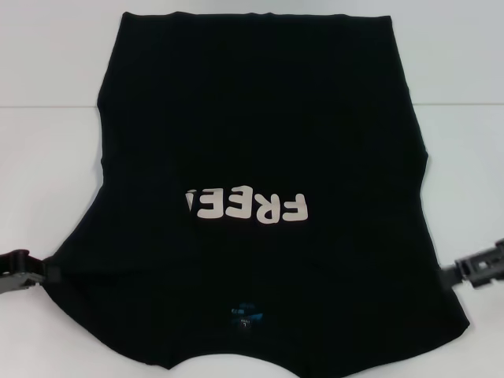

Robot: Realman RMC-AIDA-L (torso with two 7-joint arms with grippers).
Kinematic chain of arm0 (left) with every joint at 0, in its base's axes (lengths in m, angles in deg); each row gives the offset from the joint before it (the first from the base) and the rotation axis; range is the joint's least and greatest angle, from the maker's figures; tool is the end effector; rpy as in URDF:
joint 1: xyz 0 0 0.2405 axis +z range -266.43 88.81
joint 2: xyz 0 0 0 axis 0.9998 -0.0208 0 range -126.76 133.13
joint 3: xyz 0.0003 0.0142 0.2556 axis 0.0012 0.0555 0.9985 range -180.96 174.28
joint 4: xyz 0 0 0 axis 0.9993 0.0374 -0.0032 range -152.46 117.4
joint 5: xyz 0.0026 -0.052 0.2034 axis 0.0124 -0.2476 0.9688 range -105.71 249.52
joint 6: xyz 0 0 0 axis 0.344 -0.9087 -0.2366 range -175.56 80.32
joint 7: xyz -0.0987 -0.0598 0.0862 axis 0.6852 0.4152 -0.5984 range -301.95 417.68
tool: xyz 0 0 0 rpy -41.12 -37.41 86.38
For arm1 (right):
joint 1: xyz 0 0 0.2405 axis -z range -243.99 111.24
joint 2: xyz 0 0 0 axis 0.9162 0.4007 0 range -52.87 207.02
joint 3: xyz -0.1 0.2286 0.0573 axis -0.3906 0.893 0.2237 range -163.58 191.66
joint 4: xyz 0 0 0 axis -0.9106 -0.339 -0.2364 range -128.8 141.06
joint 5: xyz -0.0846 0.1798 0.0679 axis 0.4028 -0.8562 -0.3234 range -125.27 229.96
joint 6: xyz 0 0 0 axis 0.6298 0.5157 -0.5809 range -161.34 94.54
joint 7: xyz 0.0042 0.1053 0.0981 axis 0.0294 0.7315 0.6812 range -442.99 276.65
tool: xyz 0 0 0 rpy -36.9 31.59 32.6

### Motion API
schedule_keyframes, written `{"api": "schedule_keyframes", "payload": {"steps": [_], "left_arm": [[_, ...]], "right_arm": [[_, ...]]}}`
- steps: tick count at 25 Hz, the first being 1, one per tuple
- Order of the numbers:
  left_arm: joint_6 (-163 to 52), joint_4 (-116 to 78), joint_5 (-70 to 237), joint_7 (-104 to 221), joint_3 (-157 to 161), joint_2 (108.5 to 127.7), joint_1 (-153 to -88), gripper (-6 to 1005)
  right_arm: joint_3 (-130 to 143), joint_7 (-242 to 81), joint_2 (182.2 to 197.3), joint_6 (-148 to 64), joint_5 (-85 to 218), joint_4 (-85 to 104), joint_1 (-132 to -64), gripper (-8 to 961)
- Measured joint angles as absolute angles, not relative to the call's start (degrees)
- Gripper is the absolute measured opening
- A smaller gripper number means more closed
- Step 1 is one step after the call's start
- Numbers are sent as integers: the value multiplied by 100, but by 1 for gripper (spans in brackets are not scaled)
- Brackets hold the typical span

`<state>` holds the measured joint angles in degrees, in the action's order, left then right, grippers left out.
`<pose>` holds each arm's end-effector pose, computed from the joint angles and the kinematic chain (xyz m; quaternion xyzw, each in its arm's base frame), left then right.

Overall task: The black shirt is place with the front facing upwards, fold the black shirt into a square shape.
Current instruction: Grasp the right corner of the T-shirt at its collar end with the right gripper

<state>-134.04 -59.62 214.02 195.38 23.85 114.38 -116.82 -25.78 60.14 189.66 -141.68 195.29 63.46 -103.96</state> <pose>-0.3616 0.3137 0.0759 -0.6955 -0.6897 -0.1057 0.1715 0.2525 0.3386 0.0806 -0.8136 0.5795 -0.0096 0.0460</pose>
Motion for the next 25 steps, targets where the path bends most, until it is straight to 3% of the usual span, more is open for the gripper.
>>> {"api": "schedule_keyframes", "payload": {"steps": [4,25], "left_arm": [[-13406,-5962,21295,19425,2381,11419,-11648,24],[-13412,-5962,21235,19397,2382,11401,-11661,24]], "right_arm": [[-2589,6274,19075,-14179,20748,6315,-10714,895],[-2827,6266,19278,-13372,21048,5770,-10689,896]]}}
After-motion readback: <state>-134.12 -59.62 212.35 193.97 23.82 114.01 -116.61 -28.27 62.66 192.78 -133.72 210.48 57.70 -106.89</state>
